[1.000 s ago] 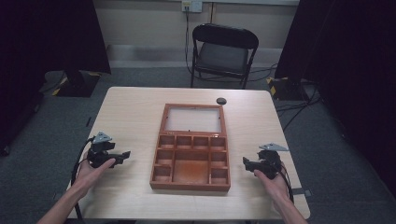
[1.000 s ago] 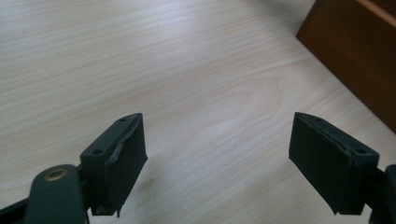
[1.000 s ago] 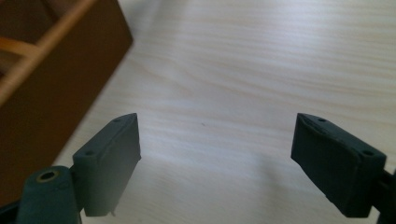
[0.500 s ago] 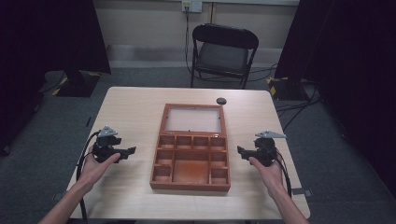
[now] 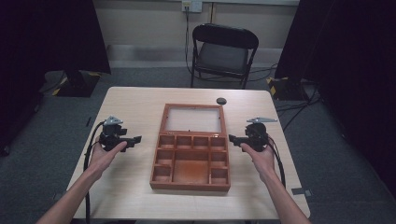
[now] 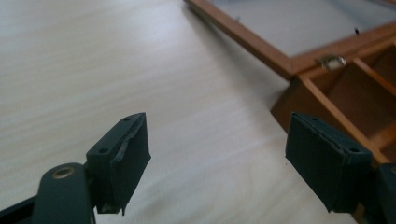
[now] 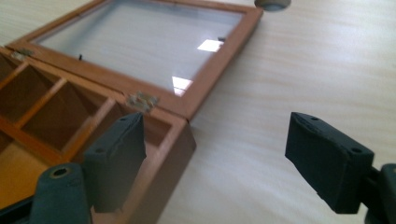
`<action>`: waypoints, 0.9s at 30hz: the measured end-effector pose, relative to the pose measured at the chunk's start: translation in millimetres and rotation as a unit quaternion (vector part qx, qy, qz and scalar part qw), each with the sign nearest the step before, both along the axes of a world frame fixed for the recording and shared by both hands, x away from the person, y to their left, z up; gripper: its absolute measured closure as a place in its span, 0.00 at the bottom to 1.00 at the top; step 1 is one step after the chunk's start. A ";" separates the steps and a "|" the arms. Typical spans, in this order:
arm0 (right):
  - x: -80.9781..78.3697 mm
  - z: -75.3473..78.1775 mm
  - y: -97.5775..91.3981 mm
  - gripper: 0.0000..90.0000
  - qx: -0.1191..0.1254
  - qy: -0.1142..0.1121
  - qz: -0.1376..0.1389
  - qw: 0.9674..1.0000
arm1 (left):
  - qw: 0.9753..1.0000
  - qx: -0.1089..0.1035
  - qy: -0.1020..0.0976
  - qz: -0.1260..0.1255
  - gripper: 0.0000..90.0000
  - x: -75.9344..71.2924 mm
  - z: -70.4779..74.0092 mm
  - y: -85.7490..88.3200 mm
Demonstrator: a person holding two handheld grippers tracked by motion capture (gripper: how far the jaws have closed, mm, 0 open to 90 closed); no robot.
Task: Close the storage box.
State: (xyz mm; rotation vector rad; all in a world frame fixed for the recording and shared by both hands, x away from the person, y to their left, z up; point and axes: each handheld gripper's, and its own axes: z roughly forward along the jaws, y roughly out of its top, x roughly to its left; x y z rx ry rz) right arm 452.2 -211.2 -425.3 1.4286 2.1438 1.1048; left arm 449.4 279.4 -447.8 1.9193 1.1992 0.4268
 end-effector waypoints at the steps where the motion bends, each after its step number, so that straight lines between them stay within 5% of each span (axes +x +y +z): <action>1: 2.3 2.3 3.0 0.22 -0.001 -0.004 -0.003 1.000 | 1.000 -0.002 0.008 -0.008 0.24 2.8 0.6 -1.6; 7: 18.1 10.3 15.9 0.19 -0.001 -0.007 -0.004 1.000 | 1.000 0.003 0.002 -0.027 0.23 17.8 10.6 -21.6; 11: 39.7 19.2 28.9 0.18 0.006 -0.012 -0.006 1.000 | 1.000 -0.016 0.004 -0.019 0.23 35.3 19.1 -37.4; 12: 48.4 21.4 35.1 0.16 0.026 -0.015 -0.010 1.000 | 0.999 -0.027 0.003 -0.020 0.23 45.4 23.7 -45.9; 15: 53.8 20.9 42.1 0.16 0.019 -0.015 -0.007 1.000 | 0.999 -0.030 0.002 -0.026 0.23 51.6 26.5 -53.1; 18: 64.1 10.2 51.5 0.16 0.003 0.010 0.006 1.000 | 0.999 -0.003 0.005 -0.031 0.23 63.0 24.2 -65.7; 22: 74.0 -5.8 52.4 0.16 0.005 0.027 0.002 1.000 | 0.999 -0.017 0.018 -0.032 0.23 71.3 14.7 -71.8; 27: 79.9 -17.1 51.6 0.16 0.004 0.046 -0.003 0.999 | 0.999 -0.006 0.029 -0.038 0.23 74.5 1.4 -76.2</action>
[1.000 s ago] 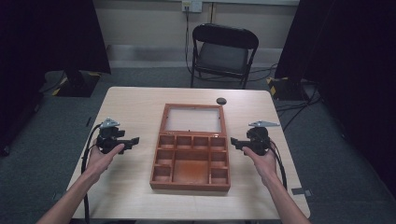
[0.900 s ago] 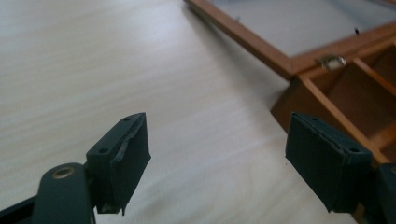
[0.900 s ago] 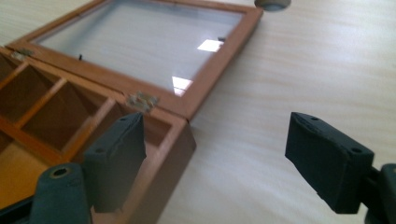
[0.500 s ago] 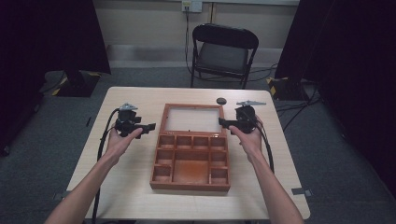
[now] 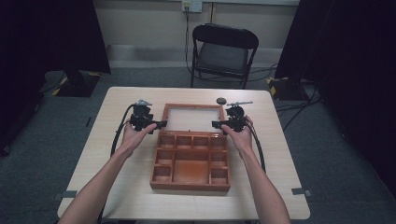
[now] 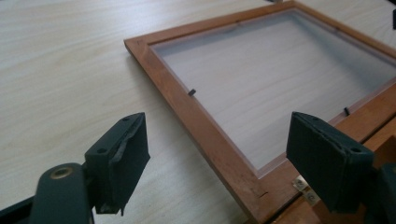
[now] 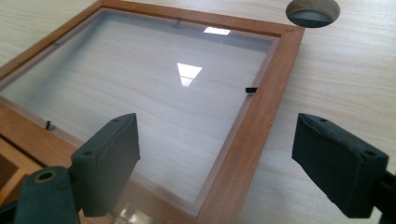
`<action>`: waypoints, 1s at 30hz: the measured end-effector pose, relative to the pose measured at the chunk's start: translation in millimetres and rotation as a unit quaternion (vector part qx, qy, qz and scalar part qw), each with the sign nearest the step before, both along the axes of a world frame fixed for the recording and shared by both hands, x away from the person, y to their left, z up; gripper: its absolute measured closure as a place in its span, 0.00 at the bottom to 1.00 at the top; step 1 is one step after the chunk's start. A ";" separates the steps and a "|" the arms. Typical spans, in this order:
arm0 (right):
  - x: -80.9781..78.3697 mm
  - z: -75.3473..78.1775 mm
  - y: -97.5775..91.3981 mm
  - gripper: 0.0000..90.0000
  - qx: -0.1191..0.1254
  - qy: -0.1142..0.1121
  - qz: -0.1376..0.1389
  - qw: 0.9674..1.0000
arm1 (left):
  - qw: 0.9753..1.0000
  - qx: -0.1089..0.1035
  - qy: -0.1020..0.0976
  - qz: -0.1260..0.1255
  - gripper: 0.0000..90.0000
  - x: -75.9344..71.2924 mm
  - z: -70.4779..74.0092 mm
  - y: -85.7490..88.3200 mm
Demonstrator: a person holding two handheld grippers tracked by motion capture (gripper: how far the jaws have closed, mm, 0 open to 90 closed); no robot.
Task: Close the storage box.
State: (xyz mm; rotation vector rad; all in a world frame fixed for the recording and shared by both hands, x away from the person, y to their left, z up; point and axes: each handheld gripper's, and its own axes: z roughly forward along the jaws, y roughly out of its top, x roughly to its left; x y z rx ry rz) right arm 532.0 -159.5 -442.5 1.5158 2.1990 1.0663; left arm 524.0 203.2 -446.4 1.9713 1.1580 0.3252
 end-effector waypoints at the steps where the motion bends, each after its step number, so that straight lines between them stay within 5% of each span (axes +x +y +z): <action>1: 0.5 -0.9 0.3 0.16 0.000 0.004 -0.003 1.000 | 1.000 -0.006 0.005 0.002 0.23 0.3 -2.5 -0.2; 15: 6.4 -22.0 5.8 0.15 0.024 0.054 -0.014 0.998 | 0.999 -0.019 0.042 -0.004 0.22 2.9 -17.9 -9.0; 23: 8.5 -29.7 3.9 0.07 0.065 0.094 -0.044 0.993 | 0.998 -0.044 0.054 0.002 0.18 6.7 -23.9 -20.3; 30: 9.8 -31.2 7.8 0.07 0.070 0.090 -0.022 0.993 | 0.997 -0.046 0.064 0.013 0.16 11.4 -28.6 -22.8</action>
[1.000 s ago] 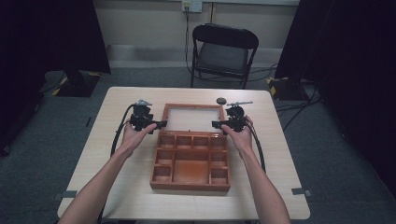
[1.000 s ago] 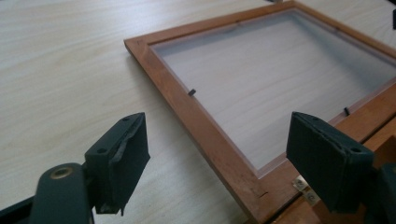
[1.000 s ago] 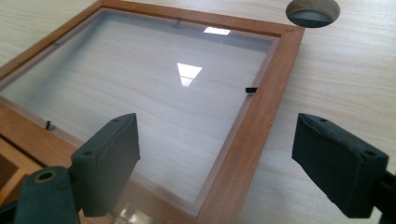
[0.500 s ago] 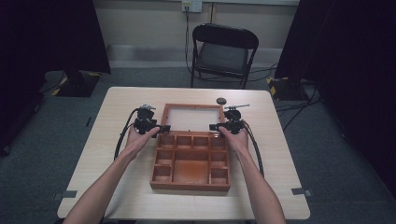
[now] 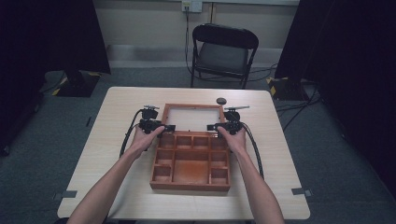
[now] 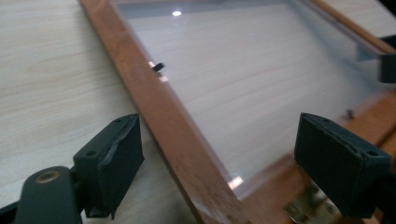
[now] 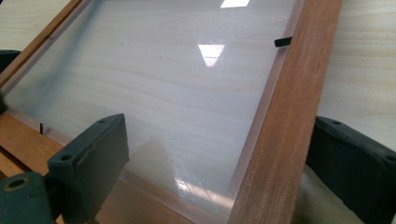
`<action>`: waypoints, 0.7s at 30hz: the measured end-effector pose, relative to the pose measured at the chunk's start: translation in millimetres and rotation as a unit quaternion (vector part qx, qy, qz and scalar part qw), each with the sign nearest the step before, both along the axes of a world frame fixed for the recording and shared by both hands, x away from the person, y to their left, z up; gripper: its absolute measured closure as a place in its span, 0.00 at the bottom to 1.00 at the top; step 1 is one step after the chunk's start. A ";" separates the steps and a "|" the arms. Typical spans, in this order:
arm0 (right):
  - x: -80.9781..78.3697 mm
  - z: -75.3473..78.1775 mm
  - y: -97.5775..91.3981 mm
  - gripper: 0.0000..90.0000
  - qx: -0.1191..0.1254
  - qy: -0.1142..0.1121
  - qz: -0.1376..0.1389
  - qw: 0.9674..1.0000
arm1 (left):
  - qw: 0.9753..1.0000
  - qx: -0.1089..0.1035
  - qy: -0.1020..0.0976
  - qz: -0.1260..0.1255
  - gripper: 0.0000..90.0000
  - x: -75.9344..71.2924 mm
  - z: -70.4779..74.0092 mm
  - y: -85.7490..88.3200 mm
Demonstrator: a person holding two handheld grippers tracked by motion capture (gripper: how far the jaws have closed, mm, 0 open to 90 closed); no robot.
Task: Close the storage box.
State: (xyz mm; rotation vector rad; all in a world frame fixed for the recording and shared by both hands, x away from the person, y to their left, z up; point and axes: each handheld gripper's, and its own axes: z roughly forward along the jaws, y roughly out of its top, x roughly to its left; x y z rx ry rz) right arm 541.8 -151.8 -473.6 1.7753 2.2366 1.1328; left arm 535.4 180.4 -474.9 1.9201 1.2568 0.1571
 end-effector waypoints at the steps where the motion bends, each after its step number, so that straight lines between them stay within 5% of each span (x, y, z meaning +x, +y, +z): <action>1: 0.2 0.2 0.2 0.07 0.003 0.006 -0.001 1.000 | 1.000 -0.008 0.005 0.001 0.14 1.1 -1.3 -1.2; 9: -0.2 1.6 2.9 0.08 -0.002 0.006 0.013 1.000 | 1.000 -0.009 0.026 0.002 0.11 3.7 -1.0 -3.6; 12: -1.0 1.1 2.4 0.08 -0.003 0.001 0.014 1.000 | 0.999 -0.032 0.041 -0.001 0.12 5.9 -4.7 -0.3; 18: -1.4 1.6 1.9 0.08 -0.004 -0.001 0.015 1.000 | 0.998 -0.033 0.045 -0.005 0.11 6.7 -4.8 -1.6; 21: -2.0 1.3 1.7 0.08 -0.003 -0.003 0.015 1.000 | 0.997 -0.049 0.053 -0.005 0.13 7.6 -6.7 -0.3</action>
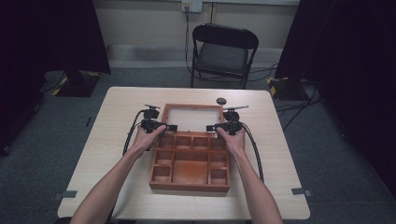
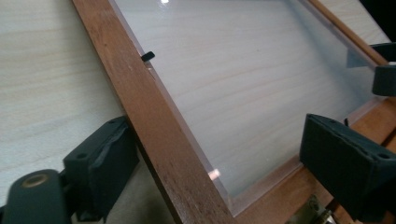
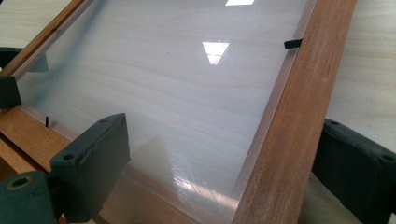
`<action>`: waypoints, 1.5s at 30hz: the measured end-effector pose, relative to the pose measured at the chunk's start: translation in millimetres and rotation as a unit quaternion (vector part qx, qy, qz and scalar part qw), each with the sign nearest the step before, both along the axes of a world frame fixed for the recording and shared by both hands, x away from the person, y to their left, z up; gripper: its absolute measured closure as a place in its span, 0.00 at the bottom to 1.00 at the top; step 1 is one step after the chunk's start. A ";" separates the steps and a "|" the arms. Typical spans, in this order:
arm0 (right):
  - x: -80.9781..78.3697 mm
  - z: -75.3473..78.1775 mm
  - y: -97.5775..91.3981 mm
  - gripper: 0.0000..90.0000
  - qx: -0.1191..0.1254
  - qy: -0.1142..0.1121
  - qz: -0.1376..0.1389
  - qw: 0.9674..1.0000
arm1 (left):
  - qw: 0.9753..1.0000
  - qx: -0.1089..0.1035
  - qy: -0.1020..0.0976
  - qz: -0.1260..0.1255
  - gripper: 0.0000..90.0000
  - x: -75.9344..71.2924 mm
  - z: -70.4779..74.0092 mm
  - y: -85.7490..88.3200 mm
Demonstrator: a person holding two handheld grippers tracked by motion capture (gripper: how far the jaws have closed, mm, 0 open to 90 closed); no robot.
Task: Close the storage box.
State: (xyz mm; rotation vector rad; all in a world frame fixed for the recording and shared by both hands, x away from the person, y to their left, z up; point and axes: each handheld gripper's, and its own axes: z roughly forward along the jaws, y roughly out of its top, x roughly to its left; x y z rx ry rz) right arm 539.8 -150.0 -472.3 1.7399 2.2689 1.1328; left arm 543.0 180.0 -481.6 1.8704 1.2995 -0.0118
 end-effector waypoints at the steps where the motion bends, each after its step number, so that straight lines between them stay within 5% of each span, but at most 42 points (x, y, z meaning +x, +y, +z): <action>1: -0.3 -0.1 0.1 0.08 0.001 0.000 -0.002 1.000 | 1.000 0.000 0.000 0.000 0.14 -0.1 -0.1 0.0; 13: -2.5 6.2 3.0 0.11 -0.020 -0.020 -0.002 1.000 | 1.000 0.025 -0.013 -0.011 0.14 0.8 8.4 -3.3; 22: -5.3 10.2 -3.1 0.18 0.002 -0.032 -0.016 0.999 | 0.999 0.028 -0.030 -0.014 0.19 0.1 11.7 -0.4; 45: -18.9 43.7 -10.8 0.30 0.023 -0.080 -0.020 0.996 | 0.997 0.006 -0.078 -0.016 0.25 -14.5 44.2 8.6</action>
